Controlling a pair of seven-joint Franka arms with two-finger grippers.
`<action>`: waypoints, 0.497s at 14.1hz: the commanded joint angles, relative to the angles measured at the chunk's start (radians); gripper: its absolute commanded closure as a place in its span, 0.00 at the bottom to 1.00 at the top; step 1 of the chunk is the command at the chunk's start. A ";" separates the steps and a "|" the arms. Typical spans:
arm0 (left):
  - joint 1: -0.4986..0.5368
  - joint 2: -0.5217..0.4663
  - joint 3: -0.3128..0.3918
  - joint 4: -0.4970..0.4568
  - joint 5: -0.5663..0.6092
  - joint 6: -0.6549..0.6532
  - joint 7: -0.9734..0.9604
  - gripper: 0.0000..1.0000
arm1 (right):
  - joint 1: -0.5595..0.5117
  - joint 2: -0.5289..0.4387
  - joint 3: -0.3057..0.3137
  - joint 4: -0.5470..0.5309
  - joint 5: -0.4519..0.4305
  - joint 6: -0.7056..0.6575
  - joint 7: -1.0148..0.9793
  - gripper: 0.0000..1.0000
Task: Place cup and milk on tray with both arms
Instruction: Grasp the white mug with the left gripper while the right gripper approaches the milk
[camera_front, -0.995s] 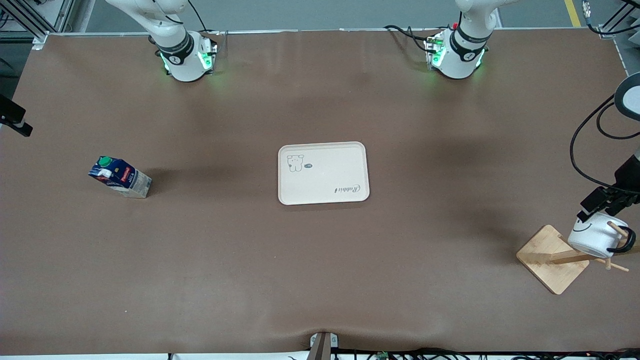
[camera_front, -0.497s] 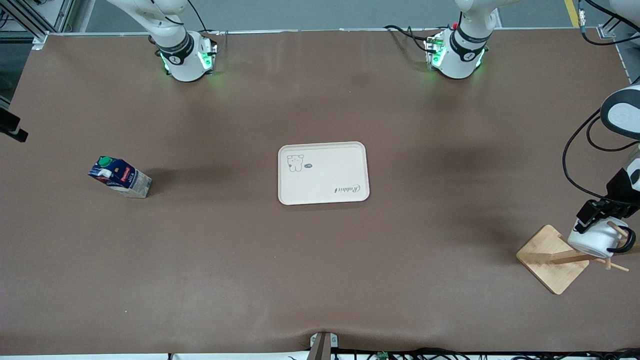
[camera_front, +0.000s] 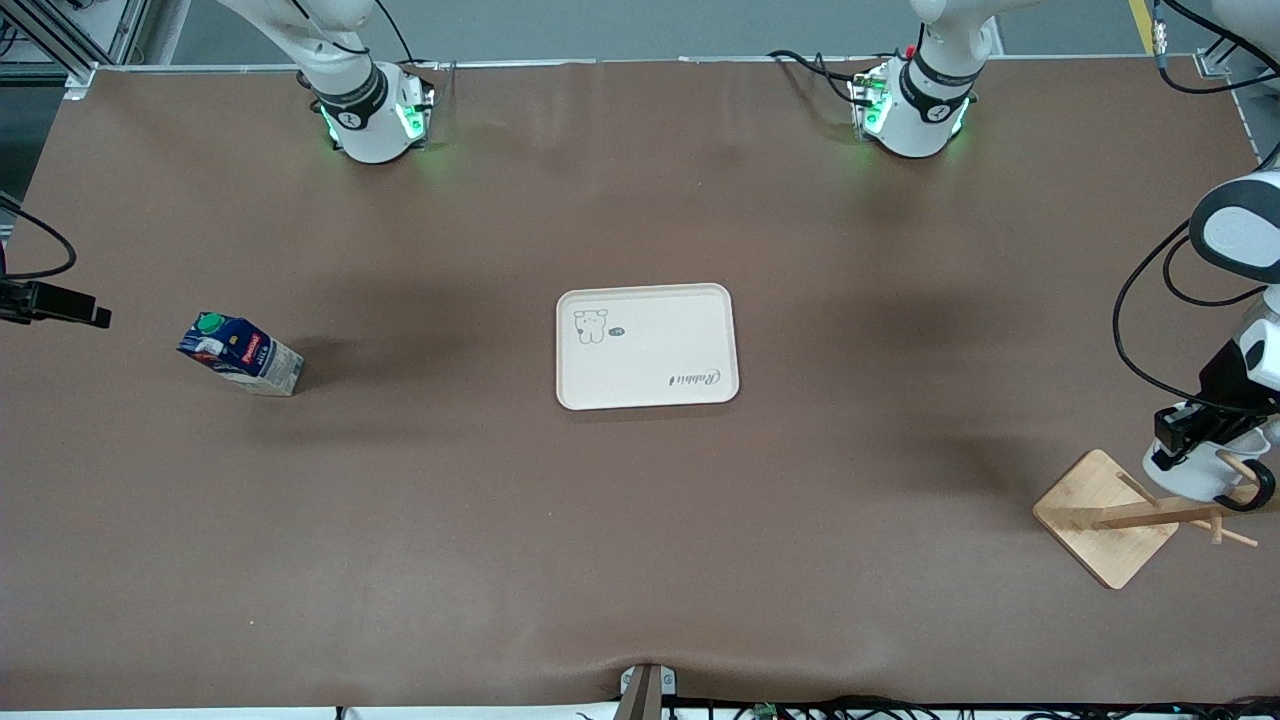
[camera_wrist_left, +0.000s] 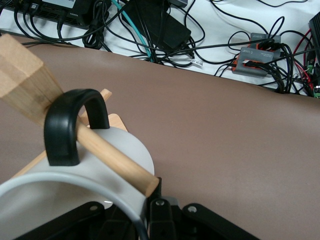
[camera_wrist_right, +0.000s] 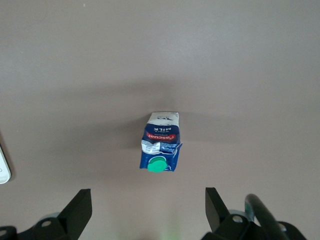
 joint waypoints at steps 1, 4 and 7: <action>0.001 -0.009 -0.018 0.005 -0.021 0.004 0.030 1.00 | 0.016 -0.007 0.006 0.021 -0.019 0.011 -0.001 0.00; 0.001 -0.049 -0.045 0.002 -0.014 -0.054 0.019 1.00 | 0.011 -0.002 0.006 0.009 -0.013 0.014 0.008 0.00; 0.003 -0.101 -0.057 0.000 -0.010 -0.198 0.009 1.00 | -0.032 0.073 0.005 -0.008 0.009 0.006 0.034 0.00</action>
